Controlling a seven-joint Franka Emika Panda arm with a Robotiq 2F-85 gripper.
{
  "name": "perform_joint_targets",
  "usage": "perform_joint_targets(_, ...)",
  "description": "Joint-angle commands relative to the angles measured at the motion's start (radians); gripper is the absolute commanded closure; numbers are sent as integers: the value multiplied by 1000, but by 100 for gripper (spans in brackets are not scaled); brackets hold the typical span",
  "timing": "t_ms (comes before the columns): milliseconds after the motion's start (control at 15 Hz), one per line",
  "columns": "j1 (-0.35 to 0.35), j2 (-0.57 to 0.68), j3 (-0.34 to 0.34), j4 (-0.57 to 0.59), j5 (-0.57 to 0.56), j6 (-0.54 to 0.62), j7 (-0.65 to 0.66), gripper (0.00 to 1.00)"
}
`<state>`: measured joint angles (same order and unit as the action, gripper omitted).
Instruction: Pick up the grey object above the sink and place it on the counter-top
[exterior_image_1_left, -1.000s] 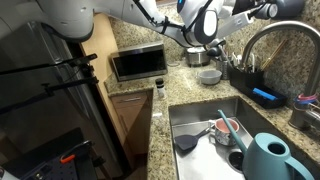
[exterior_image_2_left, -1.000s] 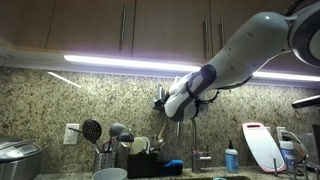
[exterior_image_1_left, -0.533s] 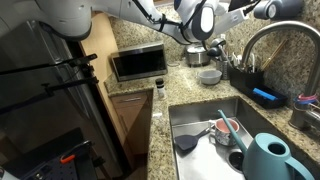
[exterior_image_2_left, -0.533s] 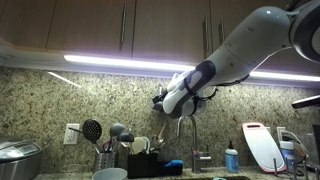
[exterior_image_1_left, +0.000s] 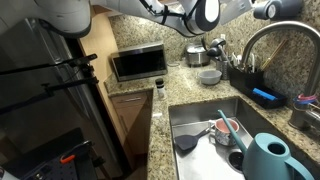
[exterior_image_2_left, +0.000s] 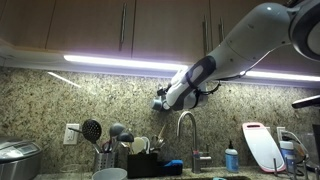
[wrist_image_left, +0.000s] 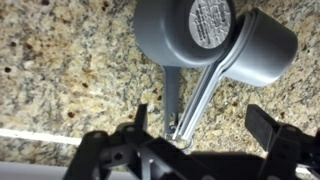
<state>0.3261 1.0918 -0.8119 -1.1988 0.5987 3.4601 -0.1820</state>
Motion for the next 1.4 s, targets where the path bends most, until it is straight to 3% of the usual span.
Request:
perform_joint_targets(0,0,37,-49,22,39,0,25,0)
perform_joint_targets(267,-5,65,-67,31,65,0,37,0)
perform_joint_targets(867,-7,49,-36,0,57,0,13,0)
perform_joint_targets(1333,-15,92,-62,79,84,0,35,0)
